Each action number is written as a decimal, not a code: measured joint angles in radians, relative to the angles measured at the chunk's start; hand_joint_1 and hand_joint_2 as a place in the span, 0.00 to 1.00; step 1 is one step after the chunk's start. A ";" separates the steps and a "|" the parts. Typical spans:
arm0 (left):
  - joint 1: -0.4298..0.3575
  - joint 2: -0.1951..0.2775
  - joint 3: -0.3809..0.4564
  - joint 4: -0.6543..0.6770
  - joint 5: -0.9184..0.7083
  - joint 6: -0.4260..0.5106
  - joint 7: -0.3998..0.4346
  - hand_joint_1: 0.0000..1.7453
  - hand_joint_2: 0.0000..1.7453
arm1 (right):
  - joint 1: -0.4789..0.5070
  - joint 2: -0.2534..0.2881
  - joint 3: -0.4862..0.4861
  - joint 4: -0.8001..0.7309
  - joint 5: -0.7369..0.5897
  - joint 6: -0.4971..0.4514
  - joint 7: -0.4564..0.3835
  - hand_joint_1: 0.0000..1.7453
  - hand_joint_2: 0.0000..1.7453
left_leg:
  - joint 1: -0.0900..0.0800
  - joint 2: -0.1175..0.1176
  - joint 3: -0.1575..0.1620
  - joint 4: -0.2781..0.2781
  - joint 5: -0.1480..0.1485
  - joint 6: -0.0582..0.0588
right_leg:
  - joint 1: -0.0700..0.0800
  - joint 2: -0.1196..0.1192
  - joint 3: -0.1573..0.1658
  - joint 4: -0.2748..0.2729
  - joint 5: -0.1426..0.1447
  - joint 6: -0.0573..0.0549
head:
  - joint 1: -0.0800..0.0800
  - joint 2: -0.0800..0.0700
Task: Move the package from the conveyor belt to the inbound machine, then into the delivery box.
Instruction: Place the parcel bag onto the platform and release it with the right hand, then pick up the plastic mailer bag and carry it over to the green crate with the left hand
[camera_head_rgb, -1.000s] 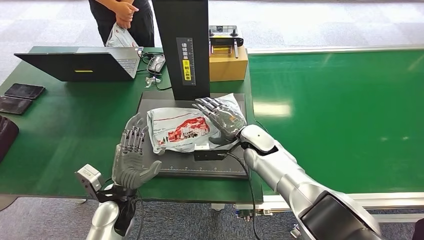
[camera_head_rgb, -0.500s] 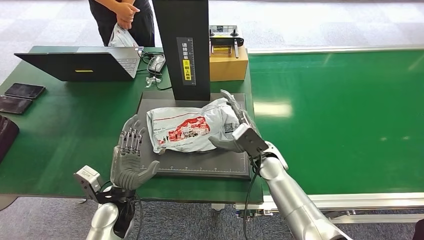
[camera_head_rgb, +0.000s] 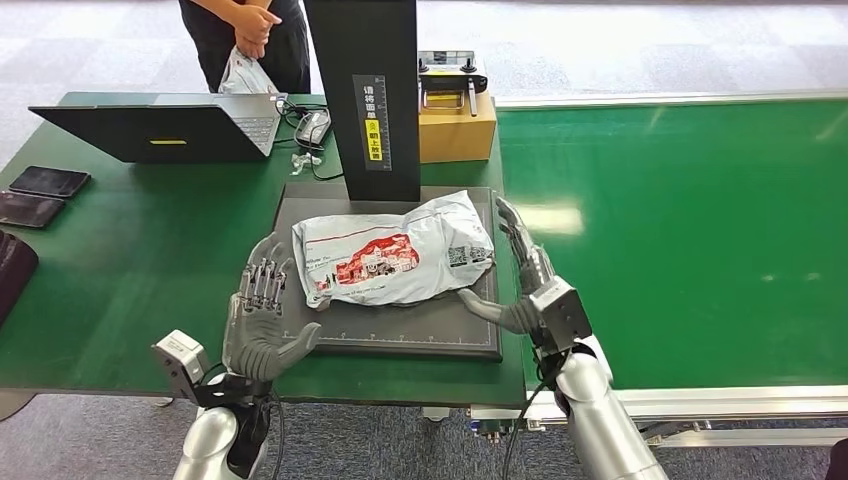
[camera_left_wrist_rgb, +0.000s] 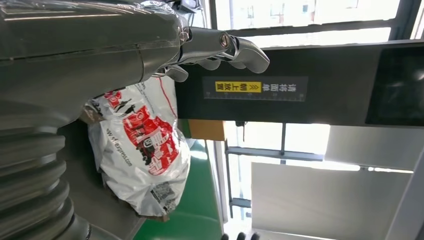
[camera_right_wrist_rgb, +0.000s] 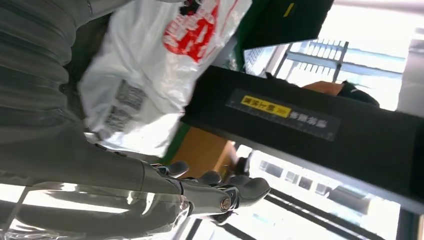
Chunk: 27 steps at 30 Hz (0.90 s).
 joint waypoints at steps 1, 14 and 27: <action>0.003 0.000 0.000 0.001 -0.003 -0.002 0.001 0.00 1.00 | 0.036 0.000 -0.022 -0.018 -0.010 0.009 0.003 0.00 1.00 | 0.000 0.000 -0.001 0.000 0.000 0.000 | 0.000 0.000 0.000 0.000 0.000 0.000 | 0.000 0.000; 0.000 -0.003 -0.004 0.014 -0.097 0.004 0.020 0.00 1.00 | 0.293 0.044 -0.238 -0.130 -0.049 0.070 0.041 0.00 1.00 | 0.000 0.001 -0.001 0.000 -0.001 0.000 | 0.000 0.001 -0.001 0.000 0.000 0.000 | 0.000 0.000; -0.018 -0.022 -0.103 0.016 -0.210 0.046 0.035 0.00 1.00 | 0.333 0.079 -0.283 -0.140 -0.035 0.067 0.073 0.00 1.00 | 0.000 0.002 -0.001 0.000 -0.001 0.000 | 0.000 0.001 -0.001 0.000 0.000 0.000 | 0.000 0.000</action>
